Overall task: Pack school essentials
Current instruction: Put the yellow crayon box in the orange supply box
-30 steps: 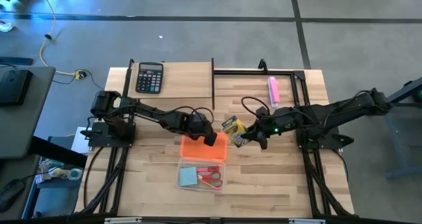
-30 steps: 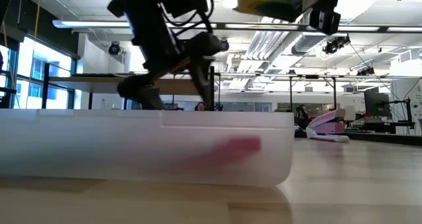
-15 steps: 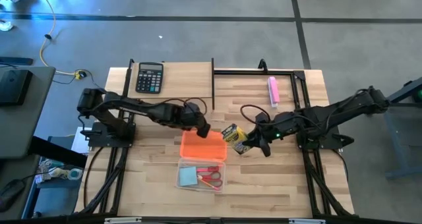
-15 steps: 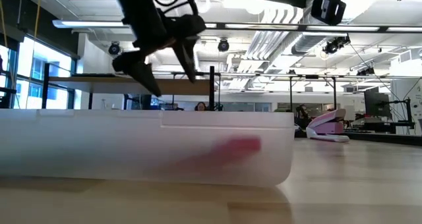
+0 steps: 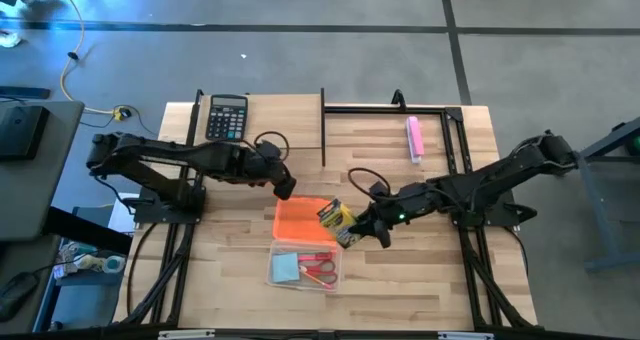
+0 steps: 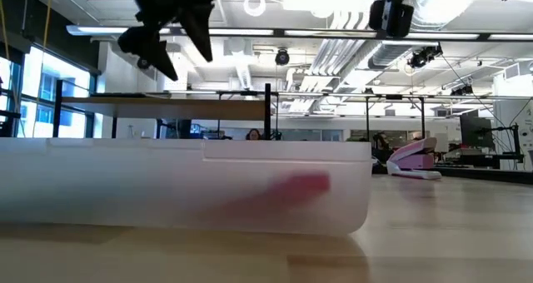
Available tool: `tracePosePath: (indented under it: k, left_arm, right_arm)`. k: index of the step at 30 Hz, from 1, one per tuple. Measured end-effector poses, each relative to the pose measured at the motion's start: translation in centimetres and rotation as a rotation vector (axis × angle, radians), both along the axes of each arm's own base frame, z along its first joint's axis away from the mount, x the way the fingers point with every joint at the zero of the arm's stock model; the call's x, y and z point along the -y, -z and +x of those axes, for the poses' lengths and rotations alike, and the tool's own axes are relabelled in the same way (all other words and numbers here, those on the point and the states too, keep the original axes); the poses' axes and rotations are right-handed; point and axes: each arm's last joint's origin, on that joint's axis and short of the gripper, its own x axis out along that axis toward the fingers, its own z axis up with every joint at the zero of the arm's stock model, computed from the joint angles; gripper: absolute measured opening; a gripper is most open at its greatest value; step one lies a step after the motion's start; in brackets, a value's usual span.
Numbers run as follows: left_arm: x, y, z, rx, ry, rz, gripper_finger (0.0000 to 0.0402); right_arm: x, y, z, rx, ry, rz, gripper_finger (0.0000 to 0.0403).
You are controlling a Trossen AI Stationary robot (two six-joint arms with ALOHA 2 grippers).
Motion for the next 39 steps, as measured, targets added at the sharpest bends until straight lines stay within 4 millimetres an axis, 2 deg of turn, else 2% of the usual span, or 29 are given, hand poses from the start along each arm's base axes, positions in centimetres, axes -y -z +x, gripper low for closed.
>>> tracePosePath:
  k: [10, 16, 19, 24, 28, 33, 39]
  left_arm:
    - [2.0, -3.0, -3.6, 0.042, 0.092, 0.050, 0.0399]
    - [3.5, -3.0, -4.7, 0.005, 0.126, 0.098, 0.0399]
    - [3.8, -2.2, -5.1, -0.011, 0.136, 0.085, 0.0399]
    - [3.8, -2.1, -5.5, -0.016, 0.134, 0.082, 0.0399]
    - [3.8, -2.1, -5.4, -0.021, 0.158, 0.089, 0.0399]
    - [3.9, -2.1, -5.4, -0.026, 0.193, 0.061, 0.0399]
    - [4.0, -2.1, -5.3, -0.014, 0.205, 0.059, 0.0399]
  right_arm:
    - [-1.0, 1.2, 3.1, 0.090, 0.026, 0.126, 0.0105]
    - [-2.0, 0.2, 5.9, 0.077, -0.019, 0.106, 0.0105]
    - [-2.4, -0.5, 7.4, 0.020, -0.072, 0.065, 0.0105]
    - [-2.5, -0.4, 9.0, -0.141, -0.169, -0.011, 0.0105]
    - [-2.7, -0.1, 10.0, -0.158, -0.271, 0.004, 0.0105]
    - [-2.6, 1.6, 10.9, -0.211, -0.360, 0.038, 0.0105]
    - [-3.2, 5.3, 12.4, -0.285, -0.431, 0.081, 0.0105]
